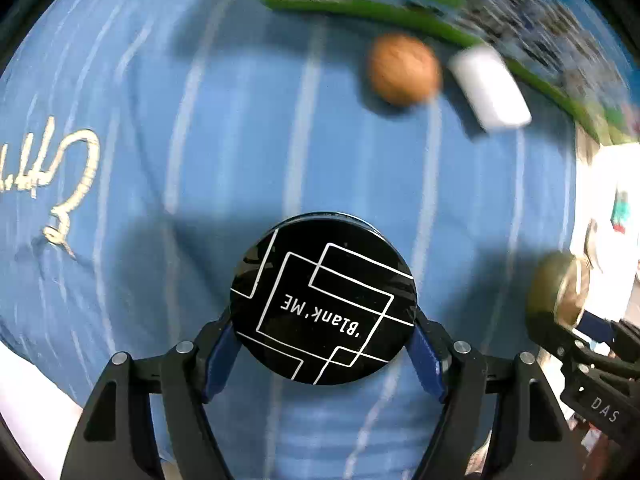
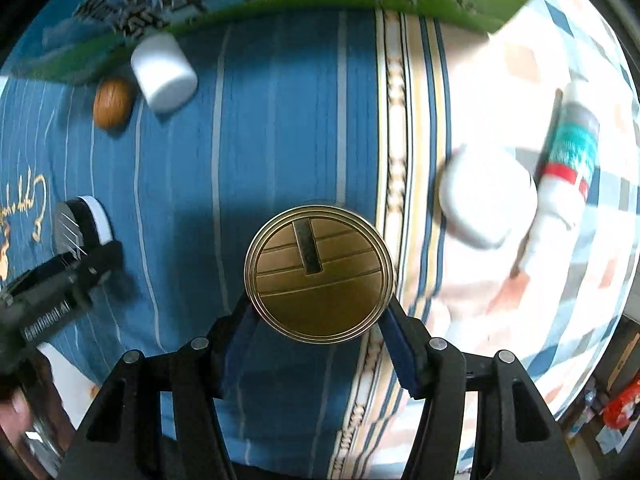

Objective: Organize rigid objects
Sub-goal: 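Grasp the black 'Blank ME' tin with the left tool while the right tool grasps the gold tin, then carry the black tin and gold tin into the box beside the placed items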

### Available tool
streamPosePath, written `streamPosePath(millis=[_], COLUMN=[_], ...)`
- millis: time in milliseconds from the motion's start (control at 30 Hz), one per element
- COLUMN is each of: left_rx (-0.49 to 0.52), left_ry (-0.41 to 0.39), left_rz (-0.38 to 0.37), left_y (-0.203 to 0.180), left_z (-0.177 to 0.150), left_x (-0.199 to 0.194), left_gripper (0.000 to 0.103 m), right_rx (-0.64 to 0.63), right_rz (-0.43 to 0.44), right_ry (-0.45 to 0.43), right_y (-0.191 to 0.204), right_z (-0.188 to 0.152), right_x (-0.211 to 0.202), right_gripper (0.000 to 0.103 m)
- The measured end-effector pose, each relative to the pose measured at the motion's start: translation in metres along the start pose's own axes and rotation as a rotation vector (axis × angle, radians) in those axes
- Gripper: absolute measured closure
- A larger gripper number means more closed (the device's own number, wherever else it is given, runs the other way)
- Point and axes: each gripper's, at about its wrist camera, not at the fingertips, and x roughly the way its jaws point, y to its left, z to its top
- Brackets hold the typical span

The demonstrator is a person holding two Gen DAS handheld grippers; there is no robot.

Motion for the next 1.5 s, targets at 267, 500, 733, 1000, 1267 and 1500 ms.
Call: streamPosePath(millis=[267, 500, 733, 1000, 1267, 1500], left_rx=[0.055, 0.057, 0.078, 0.083, 0.087, 0.062], left_ry=[-0.015, -0.027, -0.060, -0.090, -0.115, -0.088], left_rz=[0.029, 0.038, 0.038, 0.004, 0.008, 0.052], left_y=[-0.045, -0.055, -0.047, -0.056, -0.072, -0.062], left_z=[-0.020, -0.018, -0.010, -0.012, 0.015, 0.033], left_x=[0.010, 0.002, -0.020, -0.045, -0.065, -0.055], left_gripper=[0.031, 0.031, 0.031, 0.031, 0.031, 0.031], right_rx=[0.059, 0.050, 0.025, 0.118, 0.147, 0.131], right_rz=[-0.005, -0.087, -0.124, 0.088, 0.087, 0.017], right_ry=[-0.051, -0.052, -0.080, -0.088, -0.141, -0.068], right_y=[-0.013, 0.001, 0.027, -0.020, -0.034, -0.013], right_z=[-0.002, -0.004, -0.010, -0.024, 0.005, 0.035], right_x=[-0.007, 0.007, -0.003, -0.024, -0.045, -0.012], right_gripper=[0.040, 0.044, 0.103, 0.044, 0.022, 0.031])
